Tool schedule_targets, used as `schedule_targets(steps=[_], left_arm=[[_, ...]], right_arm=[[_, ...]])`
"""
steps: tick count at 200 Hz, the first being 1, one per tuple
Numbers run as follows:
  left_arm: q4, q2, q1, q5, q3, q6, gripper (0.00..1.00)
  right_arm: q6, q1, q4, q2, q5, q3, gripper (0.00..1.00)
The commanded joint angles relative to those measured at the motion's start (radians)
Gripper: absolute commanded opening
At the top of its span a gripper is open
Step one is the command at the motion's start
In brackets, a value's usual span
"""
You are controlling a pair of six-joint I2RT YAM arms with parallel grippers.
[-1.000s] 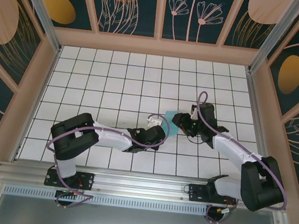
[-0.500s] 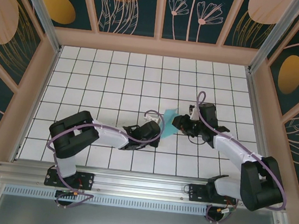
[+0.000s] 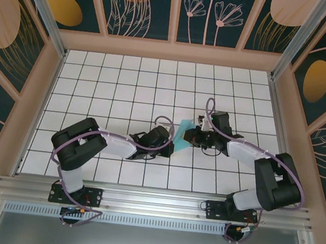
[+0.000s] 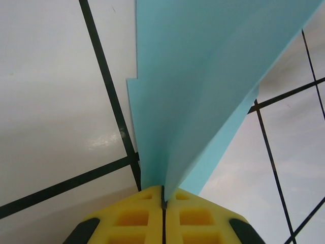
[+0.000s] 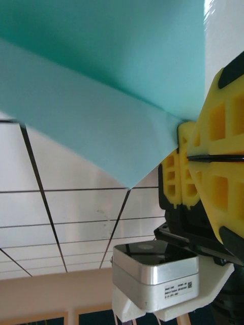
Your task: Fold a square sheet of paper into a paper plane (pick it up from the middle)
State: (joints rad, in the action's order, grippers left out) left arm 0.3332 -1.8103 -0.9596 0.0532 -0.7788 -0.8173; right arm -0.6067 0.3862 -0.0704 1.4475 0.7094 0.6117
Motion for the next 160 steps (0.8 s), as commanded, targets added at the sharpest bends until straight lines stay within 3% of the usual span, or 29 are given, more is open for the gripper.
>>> schedule_targets(steps=[1,88,137,160], left_arm=[[-0.017,-0.010,0.010,0.060,-0.005,-0.004,0.09],[-0.055,-0.024,0.038,0.122,-0.039,0.019,0.11],[-0.078,-0.034,0.053,0.164,-0.063,0.052,0.13],[-0.091,-0.050,0.053,0.179,-0.083,0.072,0.09]], right_arm=[[0.022,0.016,-0.058,0.045,0.036,0.051,0.12],[-0.011,0.016,-0.083,0.211,-0.075,0.112,0.13],[-0.008,0.015,-0.056,0.221,-0.128,0.111,0.12],[-0.005,0.014,-0.054,0.177,-0.111,0.099,0.13]])
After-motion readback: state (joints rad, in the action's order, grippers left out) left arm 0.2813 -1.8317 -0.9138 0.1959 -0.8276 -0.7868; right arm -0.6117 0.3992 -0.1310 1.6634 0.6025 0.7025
